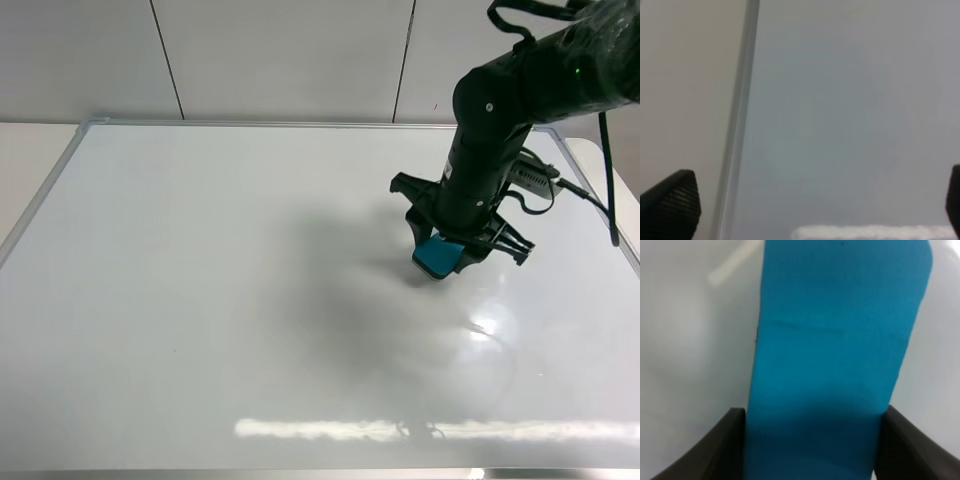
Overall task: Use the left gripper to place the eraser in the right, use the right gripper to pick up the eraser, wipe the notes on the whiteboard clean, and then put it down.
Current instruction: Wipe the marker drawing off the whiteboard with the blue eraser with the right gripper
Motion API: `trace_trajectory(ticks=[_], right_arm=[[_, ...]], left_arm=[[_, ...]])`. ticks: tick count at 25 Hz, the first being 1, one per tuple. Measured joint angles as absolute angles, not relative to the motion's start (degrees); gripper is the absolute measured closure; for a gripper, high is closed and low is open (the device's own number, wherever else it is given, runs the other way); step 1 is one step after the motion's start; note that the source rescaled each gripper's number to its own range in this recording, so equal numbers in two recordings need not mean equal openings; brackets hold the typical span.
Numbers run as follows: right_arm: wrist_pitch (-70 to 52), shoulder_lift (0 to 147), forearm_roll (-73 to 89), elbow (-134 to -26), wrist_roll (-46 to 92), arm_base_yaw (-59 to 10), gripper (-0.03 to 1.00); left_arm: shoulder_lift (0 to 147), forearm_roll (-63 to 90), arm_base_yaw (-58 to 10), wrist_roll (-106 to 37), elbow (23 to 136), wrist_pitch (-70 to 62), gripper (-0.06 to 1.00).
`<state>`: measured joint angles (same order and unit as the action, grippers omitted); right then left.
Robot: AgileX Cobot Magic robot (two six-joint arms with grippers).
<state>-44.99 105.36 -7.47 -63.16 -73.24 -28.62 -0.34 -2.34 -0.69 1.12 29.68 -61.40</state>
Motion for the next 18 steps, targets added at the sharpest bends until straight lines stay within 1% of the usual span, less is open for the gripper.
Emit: trace_trajectory(ticks=[5, 8, 18], right_arm=[[-50.31, 105.78, -7.82, -69.69, -70.87, -23.27, 0.96], [-53.35, 107.91, -8.11, -73.85, -69.80, -21.24, 0.96], [-55.15, 117.15, -7.87, -80.26, -69.51, -19.02, 0.96]], left_arm=[[-0.34, -2.34, -0.69, 1.12, 29.68, -61.40, -0.06], [-0.34, -2.34, -0.69, 1.12, 29.68, -61.40, -0.06], [-0.34, -2.34, -0.69, 1.12, 29.68, -61.40, -0.06]])
